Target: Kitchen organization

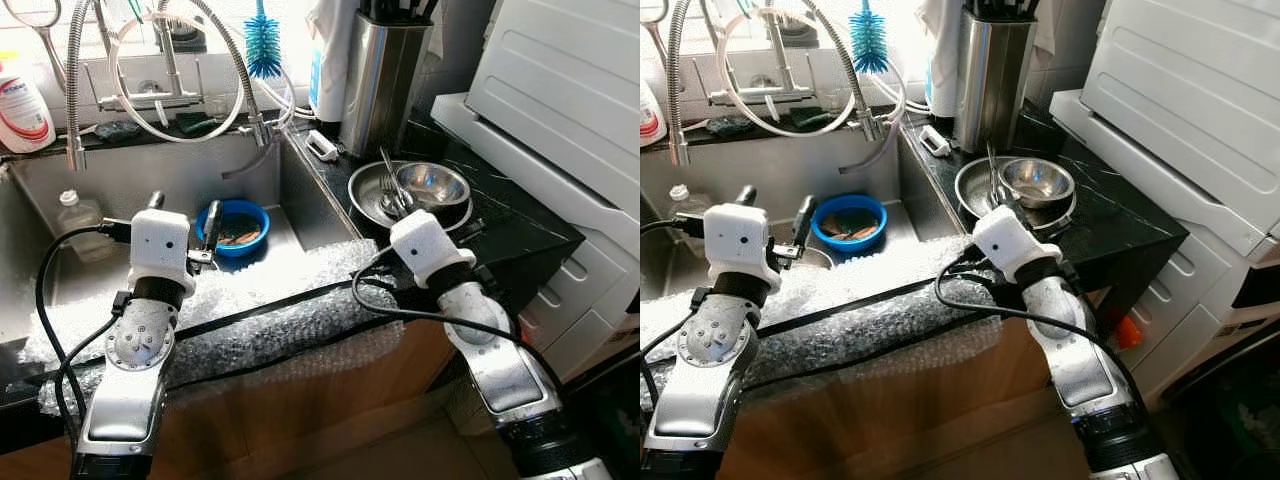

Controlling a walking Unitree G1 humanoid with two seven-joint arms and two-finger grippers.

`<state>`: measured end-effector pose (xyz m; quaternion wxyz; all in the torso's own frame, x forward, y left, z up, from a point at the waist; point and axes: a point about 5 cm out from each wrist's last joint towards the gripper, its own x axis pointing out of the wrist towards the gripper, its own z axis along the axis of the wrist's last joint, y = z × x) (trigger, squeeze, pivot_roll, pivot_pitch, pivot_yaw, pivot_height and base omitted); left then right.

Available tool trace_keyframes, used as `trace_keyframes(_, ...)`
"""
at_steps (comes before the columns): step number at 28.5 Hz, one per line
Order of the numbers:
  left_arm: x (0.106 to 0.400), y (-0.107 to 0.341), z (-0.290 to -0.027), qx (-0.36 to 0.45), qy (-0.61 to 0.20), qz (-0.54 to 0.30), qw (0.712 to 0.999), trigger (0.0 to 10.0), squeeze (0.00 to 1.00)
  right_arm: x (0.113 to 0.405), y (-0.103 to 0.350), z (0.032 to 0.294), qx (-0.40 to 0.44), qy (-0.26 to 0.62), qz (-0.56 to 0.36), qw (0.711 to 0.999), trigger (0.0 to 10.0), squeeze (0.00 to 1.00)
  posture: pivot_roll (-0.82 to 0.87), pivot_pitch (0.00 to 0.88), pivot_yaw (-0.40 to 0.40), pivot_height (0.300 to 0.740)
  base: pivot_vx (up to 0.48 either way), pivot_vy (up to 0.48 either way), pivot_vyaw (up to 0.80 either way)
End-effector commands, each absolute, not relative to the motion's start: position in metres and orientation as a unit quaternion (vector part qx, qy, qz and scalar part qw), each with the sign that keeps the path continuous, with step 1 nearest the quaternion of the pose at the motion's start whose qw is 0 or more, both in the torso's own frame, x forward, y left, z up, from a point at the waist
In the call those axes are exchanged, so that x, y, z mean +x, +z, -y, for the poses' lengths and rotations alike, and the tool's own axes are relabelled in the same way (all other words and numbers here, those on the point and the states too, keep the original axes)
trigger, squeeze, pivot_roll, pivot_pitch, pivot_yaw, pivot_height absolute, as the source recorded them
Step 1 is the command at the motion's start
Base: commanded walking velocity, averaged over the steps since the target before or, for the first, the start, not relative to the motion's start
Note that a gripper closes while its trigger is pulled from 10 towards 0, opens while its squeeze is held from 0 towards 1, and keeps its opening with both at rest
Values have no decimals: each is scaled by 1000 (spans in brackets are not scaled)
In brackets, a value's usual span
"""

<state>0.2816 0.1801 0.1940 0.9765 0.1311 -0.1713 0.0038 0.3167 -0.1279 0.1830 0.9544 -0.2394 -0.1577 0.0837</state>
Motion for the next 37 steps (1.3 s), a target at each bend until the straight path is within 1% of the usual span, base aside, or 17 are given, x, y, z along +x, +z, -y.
trace_keyframes(1,283,201,-181,144,11,185,972,10000,0,317,200,130,-172,82,182,965,10000,0,-26,0,-81,727,0,0,0)
trace_keyframes(5,284,203,-181,145,10,188,971,10000,0,318,205,129,-66,92,176,978,10000,0,-27,0,-80,727,0,0,0)
trace_keyframes(7,285,206,-180,144,10,194,970,10000,0,320,209,135,22,84,173,981,10000,0,-28,0,-80,727,0,0,0)
trace_keyframes(8,285,206,-180,144,10,194,970,10000,0,320,209,135,22,84,173,981,10000,0,-28,0,-80,727,0,0,0)
trace_keyframes(10,285,210,-180,138,12,200,970,10000,0,320,214,141,81,83,179,977,10000,0,-31,0,-78,727,0,0,0)
trace_keyframes(14,284,211,-180,135,11,203,970,10000,0,317,218,147,158,88,182,967,10000,0,-30,0,-74,727,0,0,0)
trace_keyframes(19,286,215,-177,137,2,210,968,10000,0,316,220,149,207,106,180,956,10000,0,-31,0,-70,727,0,0,0)
trace_keyframes(20,287,217,-178,131,4,212,968,10000,0,316,221,149,232,114,178,950,10000,0,-32,0,-70,727,0,0,0)
trace_keyframes(22,290,218,-180,77,16,206,975,10000,0,316,220,150,304,131,158,930,10000,0,-35,0,-70,727,0,0,0)
trace_keyframes(27,292,219,-183,34,22,200,979,10000,0,314,213,149,335,150,136,920,10000,0,-33,0,-73,727,0,0,0)
trace_keyframes(28,292,219,-185,19,25,198,980,10000,0,312,209,149,355,161,128,912,10000,0,-32,0,-74,727,0,0,0)
trace_keyframes(31,293,219,-188,-3,31,193,981,10000,0,310,206,151,382,165,121,901,10000,0,-31,0,-77,727,0,0,0)
trace_keyframes(32,293,219,-189,-14,32,191,981,10000,0,309,206,152,395,168,121,895,10000,0,-31,0,-77,727,0,0,0)
trace_keyframes(33,293,219,-190,-33,33,187,981,10000,0,308,207,152,422,182,121,880,10000,0,-30,0,-78,727,0,0,0)
trace_keyframes(35,294,219,-191,-49,34,184,981,10000,0,306,208,151,445,200,120,865,10000,0,-31,0,-79,727,0,0,0)
trace_keyframes(36,294,219,-193,-66,38,182,980,10000,0,304,210,150,463,216,121,851,10000,0,-30,0,-80,727,0,0,0)
trace_keyframes(37,294,219,-193,-73,41,181,980,10000,0,304,211,149,470,222,122,846,10000,0,-30,0,-80,727,0,0,0)
